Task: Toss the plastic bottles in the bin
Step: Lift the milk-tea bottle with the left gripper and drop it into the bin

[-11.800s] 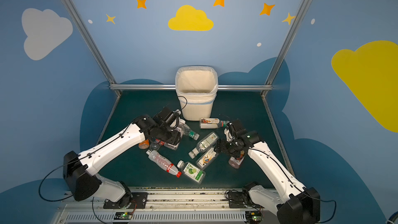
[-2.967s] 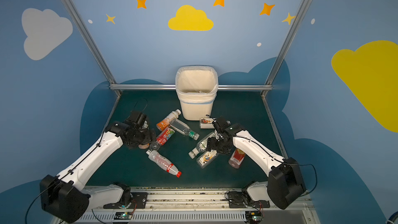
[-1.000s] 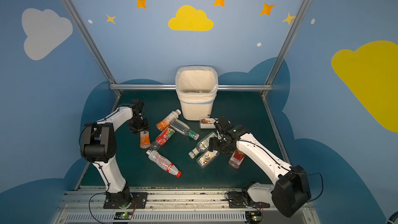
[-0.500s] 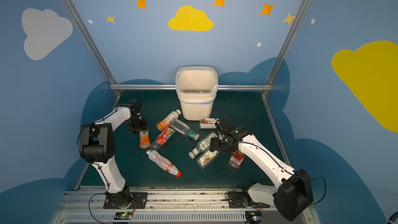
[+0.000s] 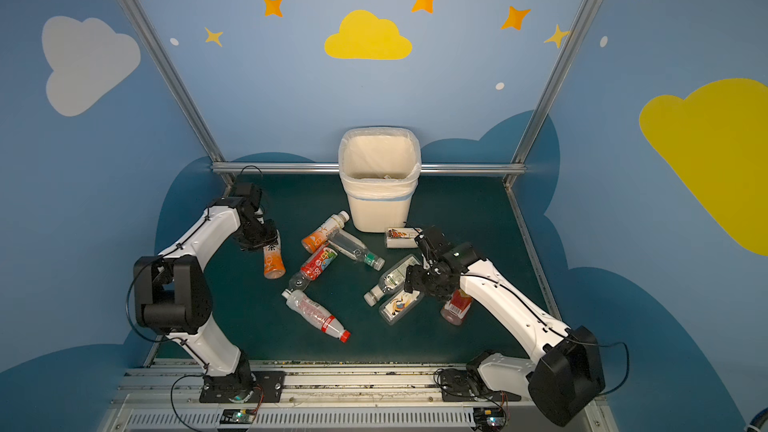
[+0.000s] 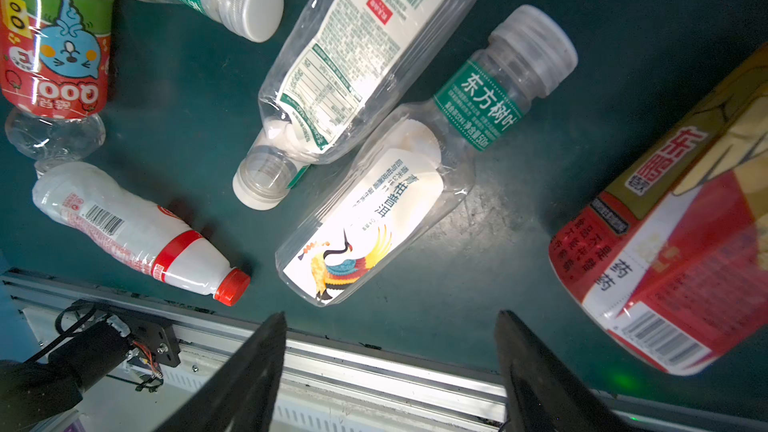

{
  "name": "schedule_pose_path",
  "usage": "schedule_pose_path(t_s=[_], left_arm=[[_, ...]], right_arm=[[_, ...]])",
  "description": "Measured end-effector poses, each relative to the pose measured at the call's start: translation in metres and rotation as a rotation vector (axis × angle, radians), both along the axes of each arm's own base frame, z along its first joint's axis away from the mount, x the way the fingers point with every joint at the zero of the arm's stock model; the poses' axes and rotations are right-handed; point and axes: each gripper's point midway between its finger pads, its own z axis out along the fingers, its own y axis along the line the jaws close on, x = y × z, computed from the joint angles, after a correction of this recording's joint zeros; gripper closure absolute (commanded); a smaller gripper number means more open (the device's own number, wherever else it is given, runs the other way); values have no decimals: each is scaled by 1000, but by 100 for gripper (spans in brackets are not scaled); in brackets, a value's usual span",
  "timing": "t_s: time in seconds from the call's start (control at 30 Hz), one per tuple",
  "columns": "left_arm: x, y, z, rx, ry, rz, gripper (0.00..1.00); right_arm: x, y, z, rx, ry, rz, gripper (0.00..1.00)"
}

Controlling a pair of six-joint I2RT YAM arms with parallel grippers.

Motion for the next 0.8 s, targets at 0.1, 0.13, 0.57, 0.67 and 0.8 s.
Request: schedule_pose_path(t_s=[0.1, 0.13, 0.57, 0.67, 0.8], left_arm=[[-5, -1, 23, -6, -55, -2, 61], [-8, -2, 32, -8, -77, -3, 61], [-7, -49, 212, -234, -517, -70, 58], [5, -81, 280, -305, -678, -163, 56], [37, -142, 358, -386, -866, -323, 13]], right_arm=[[0, 0, 0, 0, 1, -1, 20], [0, 0, 0, 0, 0, -2, 21], [5, 4, -6, -20, 25, 7, 21], [11, 8, 2, -10, 8, 12, 20], [17, 11, 14, -1, -20, 27, 20]])
